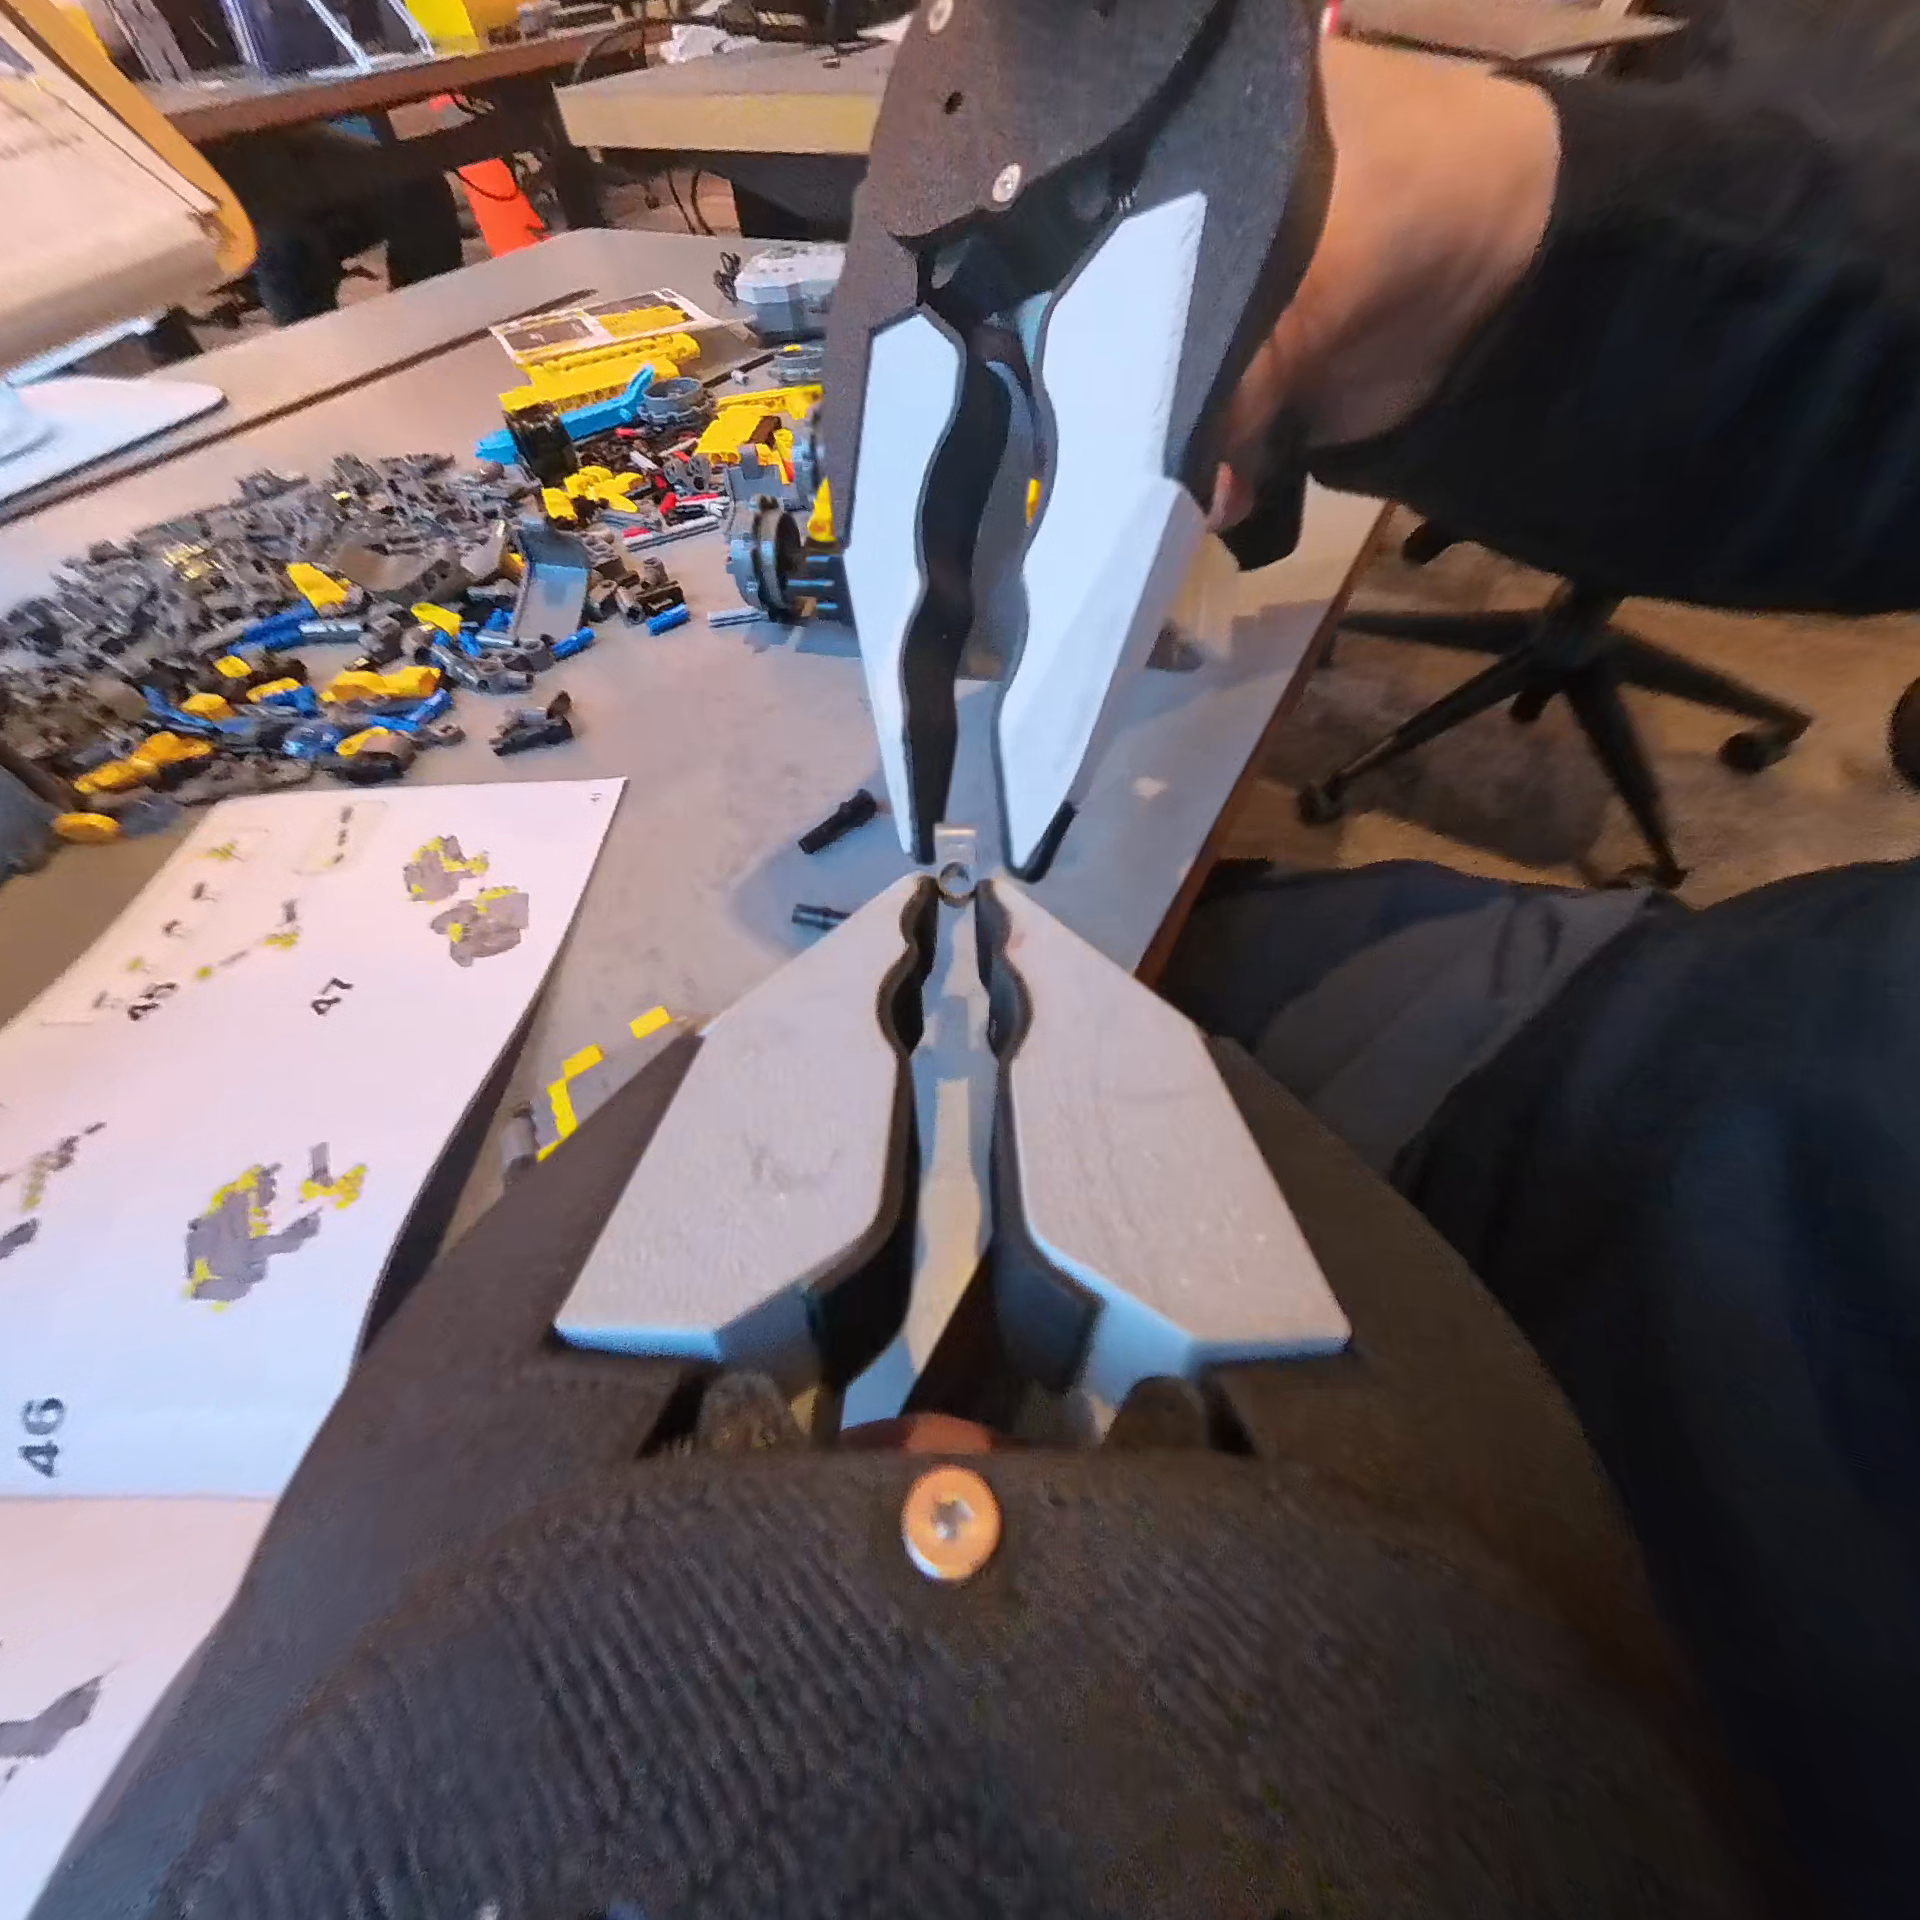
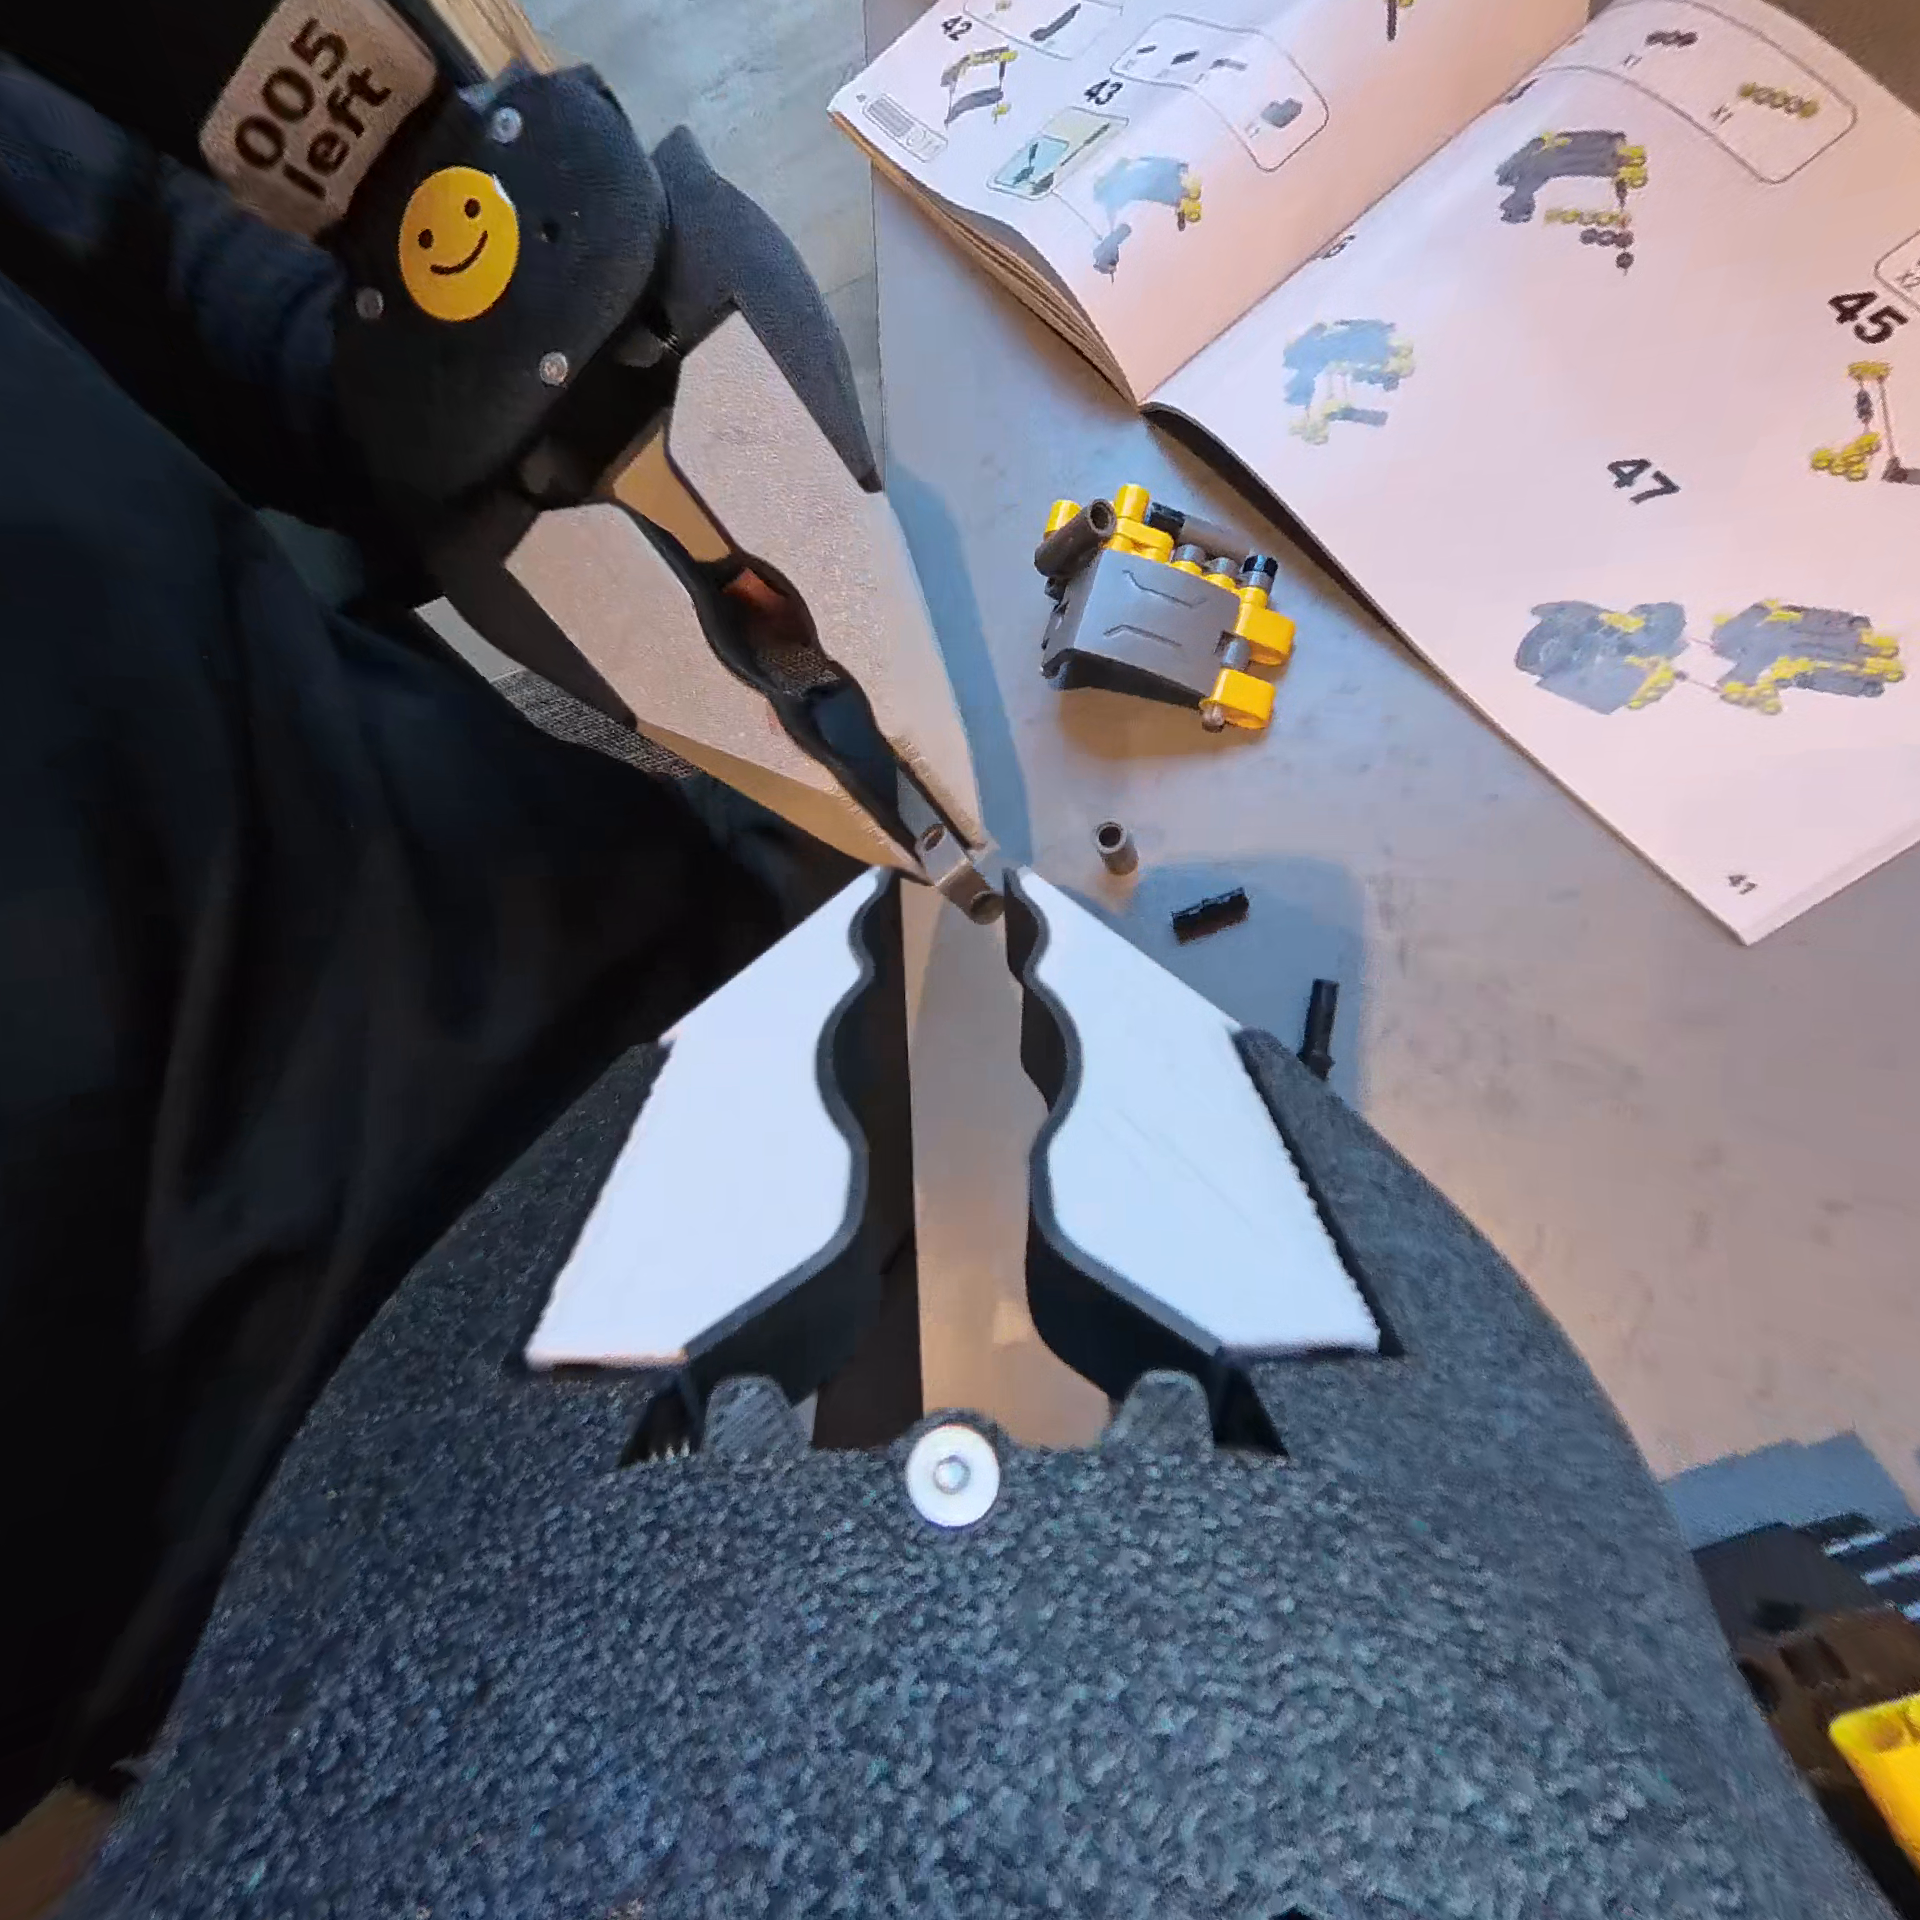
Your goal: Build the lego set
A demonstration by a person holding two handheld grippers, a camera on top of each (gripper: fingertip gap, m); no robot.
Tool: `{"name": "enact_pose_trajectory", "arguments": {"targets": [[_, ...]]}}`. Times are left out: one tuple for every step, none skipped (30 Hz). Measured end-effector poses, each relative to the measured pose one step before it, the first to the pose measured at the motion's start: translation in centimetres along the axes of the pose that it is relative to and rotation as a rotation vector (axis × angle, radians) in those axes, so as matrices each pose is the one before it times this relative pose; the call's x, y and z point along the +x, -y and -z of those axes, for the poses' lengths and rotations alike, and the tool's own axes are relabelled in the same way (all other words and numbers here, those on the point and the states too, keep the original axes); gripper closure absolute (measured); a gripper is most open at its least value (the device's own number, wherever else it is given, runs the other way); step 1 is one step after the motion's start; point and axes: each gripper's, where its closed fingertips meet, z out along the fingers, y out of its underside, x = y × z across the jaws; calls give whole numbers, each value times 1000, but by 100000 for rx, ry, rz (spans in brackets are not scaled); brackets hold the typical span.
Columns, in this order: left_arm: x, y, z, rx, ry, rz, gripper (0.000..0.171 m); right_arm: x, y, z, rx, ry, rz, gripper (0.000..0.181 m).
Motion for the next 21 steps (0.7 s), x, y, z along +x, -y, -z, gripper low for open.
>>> {"name": "enact_pose_trajectory", "arguments": {"targets": [[-23,-76,8,110,-529,1637,166,92,-5,-129,-223,-89,75,163],[-97,-125,-3,-232,216,555,166,97,9,-103,-162,46,-62,163],[-108,-87,22,-120,363,-38,166,79,30,-93,-9,151,-240,163],[-97,-65,35,-156,280,110,166,74,44,-78,41,208,-416,163],[-89,-48,29,-14,136,502,166,50,49,-69,138,121,-326,163],[-67,-10,36,255,-150,931,166,39,55,-38,196,102,-149,163],[-60,7,40,497,-415,1189,166,23,63,-9,225,82,-137,163],[-61,8,51,510,-469,1344,166,48,58,17,255,-198,-10,164],[-133,-24,41,264,-106,1507,166,117,64,69,309,-687,255,163],[-140,-52,37,239,-217,1633,166,129,55,99,404,-798,299,163],[-116,-16,41,409,-433,1976,166,100,77,135,498,-439,58,163],[-115,9,54,577,-436,2398,166,43,111,139,729,-36,-77,163],[-51,7,24,556,-834,2738,166,51,121,131,820,27,-88,163],[-14,25,23,608,-981,2857,166,61,86,113,545,-46,-33,163],[34,68,4,870,-1126,2718,166,67,63,97,481,-416,266,163],[70,46,1,701,-1121,2275,166,20,81,78,465,-450,684,163],[21,11,-29,248,-591,1551,166,-96,70,45,475,-213,1142,163],[-24,-20,-37,-9,-95,923,166,-134,27,16,233,-105,1546,163],[9,-14,-37,46,-130,590,166,-91,-98,-24,-457,-538,1671,163],[37,5,-29,7,-190,492,166,5,-136,-46,-713,-1068,1578,163],[31,-3,-30,-18,-61,389,166,55,-124,-63,-587,-1194,1272,163]]}}
